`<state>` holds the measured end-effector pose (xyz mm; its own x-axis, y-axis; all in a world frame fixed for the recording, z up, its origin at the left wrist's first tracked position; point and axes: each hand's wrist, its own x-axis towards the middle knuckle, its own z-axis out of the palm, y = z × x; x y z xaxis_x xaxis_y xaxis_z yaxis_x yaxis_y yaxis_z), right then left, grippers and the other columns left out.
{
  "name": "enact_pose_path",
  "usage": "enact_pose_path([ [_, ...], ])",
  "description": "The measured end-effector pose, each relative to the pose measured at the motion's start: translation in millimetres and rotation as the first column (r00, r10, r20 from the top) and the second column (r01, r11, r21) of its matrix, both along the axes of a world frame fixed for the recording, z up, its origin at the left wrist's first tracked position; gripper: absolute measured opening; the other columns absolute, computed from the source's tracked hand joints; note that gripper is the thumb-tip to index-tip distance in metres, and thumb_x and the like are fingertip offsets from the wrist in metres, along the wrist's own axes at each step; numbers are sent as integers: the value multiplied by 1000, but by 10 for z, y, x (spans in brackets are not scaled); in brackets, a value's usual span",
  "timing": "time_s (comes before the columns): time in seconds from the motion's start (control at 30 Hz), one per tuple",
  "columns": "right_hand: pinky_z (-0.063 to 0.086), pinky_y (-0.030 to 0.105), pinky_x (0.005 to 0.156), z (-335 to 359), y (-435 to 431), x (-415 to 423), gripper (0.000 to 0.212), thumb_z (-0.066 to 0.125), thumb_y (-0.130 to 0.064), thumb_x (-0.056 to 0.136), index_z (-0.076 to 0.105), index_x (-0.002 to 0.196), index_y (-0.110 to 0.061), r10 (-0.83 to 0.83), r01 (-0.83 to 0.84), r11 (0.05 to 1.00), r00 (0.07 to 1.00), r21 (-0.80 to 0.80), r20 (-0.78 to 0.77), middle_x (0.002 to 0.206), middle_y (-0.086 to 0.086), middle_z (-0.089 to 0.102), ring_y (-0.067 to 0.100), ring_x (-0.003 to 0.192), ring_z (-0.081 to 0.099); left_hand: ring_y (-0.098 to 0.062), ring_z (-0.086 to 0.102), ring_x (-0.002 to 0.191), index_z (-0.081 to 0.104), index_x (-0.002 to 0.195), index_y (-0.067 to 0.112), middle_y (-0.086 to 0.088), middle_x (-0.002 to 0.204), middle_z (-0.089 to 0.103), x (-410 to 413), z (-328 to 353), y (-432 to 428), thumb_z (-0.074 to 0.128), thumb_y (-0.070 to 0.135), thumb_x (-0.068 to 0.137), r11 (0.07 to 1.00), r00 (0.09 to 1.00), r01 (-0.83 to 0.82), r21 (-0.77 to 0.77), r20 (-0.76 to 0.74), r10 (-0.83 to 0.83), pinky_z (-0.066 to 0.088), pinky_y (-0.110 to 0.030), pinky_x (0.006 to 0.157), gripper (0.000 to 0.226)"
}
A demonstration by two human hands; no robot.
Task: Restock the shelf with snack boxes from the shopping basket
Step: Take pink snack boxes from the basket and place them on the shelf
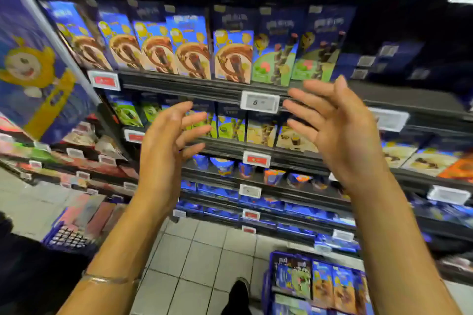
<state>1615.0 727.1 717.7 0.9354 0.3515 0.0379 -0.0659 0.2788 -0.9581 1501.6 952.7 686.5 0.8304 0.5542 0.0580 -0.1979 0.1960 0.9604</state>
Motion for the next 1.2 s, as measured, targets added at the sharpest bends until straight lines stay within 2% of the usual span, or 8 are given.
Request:
enact_pose_path([
  [0.2, 47, 37, 85, -1756, -1104, -1107, 26, 47, -41, 105, 65, 107, -23, -210, 43, 876, 931, -481, -299, 117, 5, 73, 20, 97, 68, -17, 71, 89, 65, 109, 23, -1, 104, 75, -829, -1622, -1102, 37, 43, 111, 981, 859, 69, -180, -490, -150, 45, -32, 73, 34],
  [0.43, 48, 21, 58, -2757, -2529, -2197, 25, 54, -35, 103, 68, 88, -20, -409, -72, 708, 769, -702, -491, 78, -5, 74, 9, 64, 69, -23, 70, 95, 64, 125, 15, -10, 119, 74, -1768, -2628, -2320, 37, 49, 110, 950, 618, 142, -279, -725, -305, 44, -30, 73, 46],
  [0.53, 47, 34, 71, -3064, -2987, -2335, 27, 58, -37, 101, 67, 87, -16, -439, -116, 599, 780, -792, -446, 97, 19, 74, 28, 81, 69, -21, 72, 98, 66, 125, 17, -6, 116, 76, -1990, -2852, -2699, 37, 52, 109, 941, 541, 185, -282, -770, -337, 50, -33, 78, 48],
  [0.67, 47, 40, 87, -3588, -3455, -2381, 31, 61, -42, 99, 69, 99, -12, -461, -146, 557, 764, -818, -450, 107, 17, 74, 37, 106, 67, -29, 73, 104, 68, 114, 21, -8, 112, 77, -2016, -3128, -3157, 38, 55, 108, 935, 492, 166, -314, -795, -355, 52, -36, 80, 46],
  [0.8, 39, 28, 66, -4419, -3880, -2268, 14, 65, -27, 99, 62, 87, -20, -427, -229, 509, 770, -830, -474, 97, 13, 62, 29, 93, 57, -31, 70, 111, 66, 119, 17, -11, 121, 75, -1907, -3689, -3604, 33, 58, 109, 902, 434, 135, -410, -794, -426, 49, -44, 97, 53],
  [0.93, 43, 31, 79, -5596, -4115, -2023, 25, 67, -30, 96, 67, 108, -8, -409, -221, 375, 832, -900, -374, 100, 11, 63, 23, 92, 56, -31, 65, 113, 59, 124, 14, -12, 123, 70, -1740, -4746, -3964, 29, 63, 107, 855, 449, 37, -517, -756, -476, 46, -39, 88, 60],
  [1.03, 39, 30, 76, -6499, -4131, -1865, 21, 63, -31, 95, 65, 100, -11, -301, -217, 307, 902, -927, -311, 100, 8, 63, 29, 94, 57, -31, 66, 116, 62, 118, 17, -13, 128, 70, -1588, -5617, -4176, 30, 64, 107, 838, 433, 14, -545, -752, -496, 44, -42, 92, 58],
  [1.2, 40, 41, 108, -7831, -4100, -1631, 59, 60, -41, 92, 50, 140, -9, -197, -96, 123, 973, -988, -119, 139, 17, 55, 37, 129, 50, -30, 68, 119, 65, 130, 15, -9, 130, 72, -1186, -6841, -4478, 28, 67, 106, 814, 373, 92, -573, -738, -562, 46, -42, 90, 68],
])
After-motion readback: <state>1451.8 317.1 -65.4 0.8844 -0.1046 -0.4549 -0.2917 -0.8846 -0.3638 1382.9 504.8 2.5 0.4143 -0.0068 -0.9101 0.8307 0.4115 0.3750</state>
